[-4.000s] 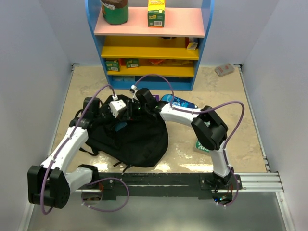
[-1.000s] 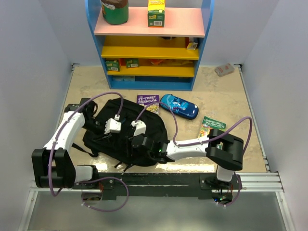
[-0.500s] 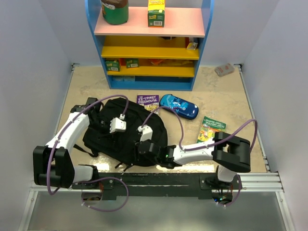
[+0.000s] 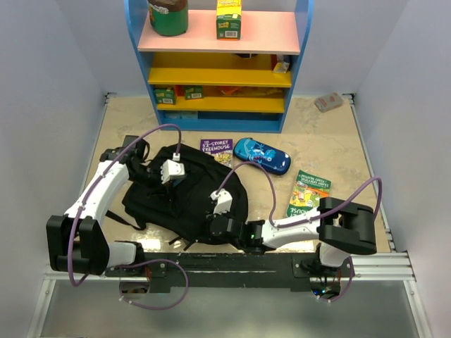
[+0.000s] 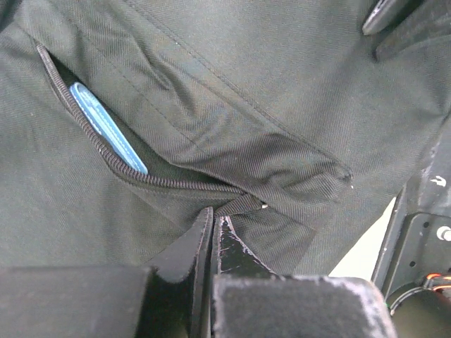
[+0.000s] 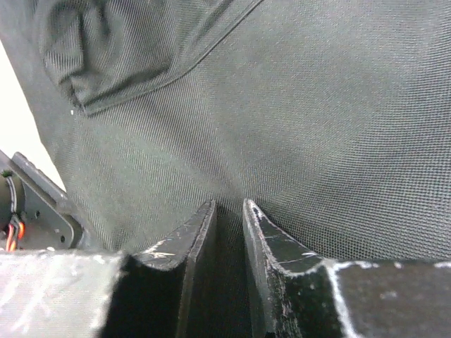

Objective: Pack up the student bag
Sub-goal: Zip the student bag at the center of the board.

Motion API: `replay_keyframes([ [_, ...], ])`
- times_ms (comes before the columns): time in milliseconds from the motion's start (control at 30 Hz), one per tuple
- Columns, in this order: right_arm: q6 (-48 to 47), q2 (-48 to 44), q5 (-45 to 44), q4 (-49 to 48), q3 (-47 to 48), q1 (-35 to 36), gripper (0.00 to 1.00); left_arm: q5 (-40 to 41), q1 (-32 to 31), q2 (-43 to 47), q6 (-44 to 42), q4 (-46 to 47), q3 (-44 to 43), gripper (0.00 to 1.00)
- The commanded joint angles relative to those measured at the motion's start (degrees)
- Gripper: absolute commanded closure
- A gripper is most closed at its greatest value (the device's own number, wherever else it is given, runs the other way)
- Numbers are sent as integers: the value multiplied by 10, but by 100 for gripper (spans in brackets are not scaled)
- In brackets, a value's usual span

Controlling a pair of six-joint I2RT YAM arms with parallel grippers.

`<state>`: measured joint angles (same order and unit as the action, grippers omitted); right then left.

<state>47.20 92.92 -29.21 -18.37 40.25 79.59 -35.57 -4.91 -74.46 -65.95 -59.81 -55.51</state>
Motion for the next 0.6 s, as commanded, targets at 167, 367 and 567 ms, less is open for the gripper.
replay_keyframes([
  [167, -26, -45, -17, 29, 64, 22, 37, -35, -10, 7, -34, -8, 7, 100],
  [367, -73, 52, 20, 23, 176, 23, 37, -41, -10, 14, -23, -6, 8, 100],
  [567, -104, 93, -4, 20, 214, 24, 39, -47, -11, 16, -22, -2, 17, 100],
])
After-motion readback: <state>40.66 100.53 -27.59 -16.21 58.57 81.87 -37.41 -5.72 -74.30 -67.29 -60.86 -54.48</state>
